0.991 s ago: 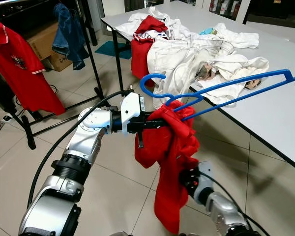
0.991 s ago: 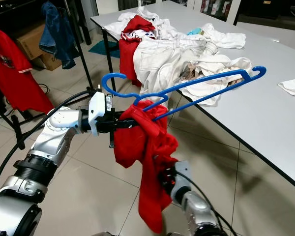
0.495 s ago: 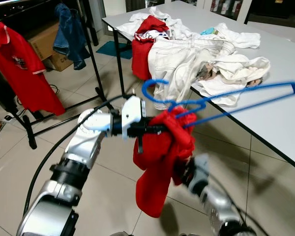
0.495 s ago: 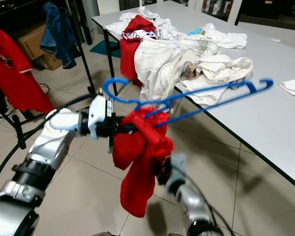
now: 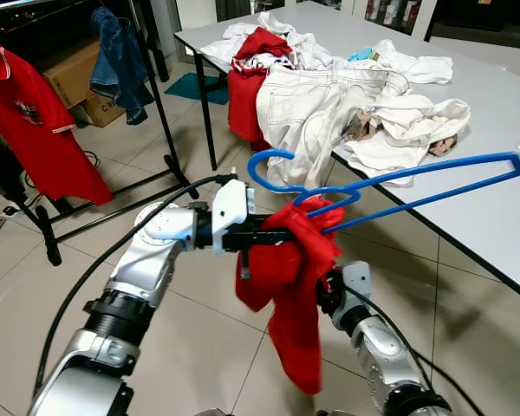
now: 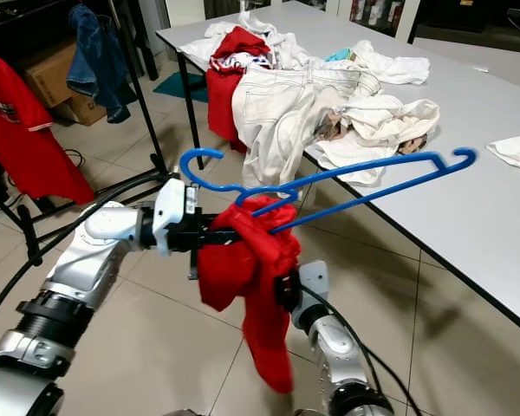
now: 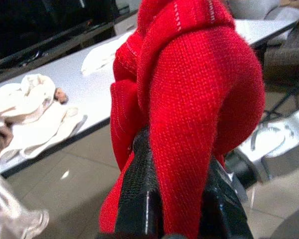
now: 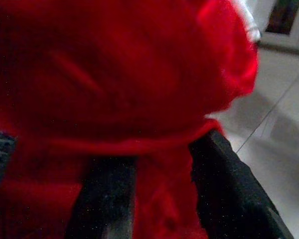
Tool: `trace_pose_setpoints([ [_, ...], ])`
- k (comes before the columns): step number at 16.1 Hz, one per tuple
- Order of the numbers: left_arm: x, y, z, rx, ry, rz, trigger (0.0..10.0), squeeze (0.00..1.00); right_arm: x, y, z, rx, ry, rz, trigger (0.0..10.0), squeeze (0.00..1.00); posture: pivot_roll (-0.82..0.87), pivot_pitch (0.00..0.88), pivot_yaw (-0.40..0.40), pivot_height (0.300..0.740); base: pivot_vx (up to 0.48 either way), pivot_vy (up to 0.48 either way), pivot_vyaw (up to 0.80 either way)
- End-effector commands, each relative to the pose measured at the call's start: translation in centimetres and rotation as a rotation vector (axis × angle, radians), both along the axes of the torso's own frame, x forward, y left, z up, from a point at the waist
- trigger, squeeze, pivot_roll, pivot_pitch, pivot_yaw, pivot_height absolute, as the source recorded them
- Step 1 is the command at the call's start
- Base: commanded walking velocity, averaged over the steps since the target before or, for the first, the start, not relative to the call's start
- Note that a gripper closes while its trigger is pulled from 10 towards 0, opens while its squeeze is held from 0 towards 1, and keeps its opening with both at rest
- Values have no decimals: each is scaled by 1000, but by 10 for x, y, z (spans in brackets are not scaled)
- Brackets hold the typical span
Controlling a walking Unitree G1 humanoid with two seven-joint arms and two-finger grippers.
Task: Hang hanger
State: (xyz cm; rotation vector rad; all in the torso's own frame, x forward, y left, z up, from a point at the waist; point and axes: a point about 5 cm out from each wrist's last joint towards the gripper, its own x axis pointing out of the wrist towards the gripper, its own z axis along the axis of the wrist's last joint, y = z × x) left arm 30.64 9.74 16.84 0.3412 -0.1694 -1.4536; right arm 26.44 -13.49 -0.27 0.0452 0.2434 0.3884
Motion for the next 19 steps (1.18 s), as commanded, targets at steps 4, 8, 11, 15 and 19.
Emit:
trace_pose_setpoints([
  [4, 0, 5, 2, 23, -29, 14, 10000, 0, 2, -29, 5, -75, -42, -84, 10000, 0, -100, 0, 57, 740, 0, 0, 0],
  [8, -1, 3, -1, 23, -25, 13, 10000, 0, -5, -33, 7, -82, -95, -21, 10000, 0, -109, 0, 52, 740, 0, 0, 0],
  [11, -2, -1, -2, 22, -22, 2, 10000, 0, -3, -18, 10, -49, -109, 16, 10000, 0, -117, 0, 55, 740, 0, 0, 0],
  [15, -3, -6, -4, 15, -17, -8, 10000, 0, 1, -4, 14, 114, -107, -25, 9765, 0, -124, 0, 56, 740, 0, 0, 0],
  [19, -5, -10, -5, -1, -14, -9, 10000, 0, 6, -21, 18, 295, -107, -191, 0, 0, -132, 0, 59, 740, 0, 0, 0],
])
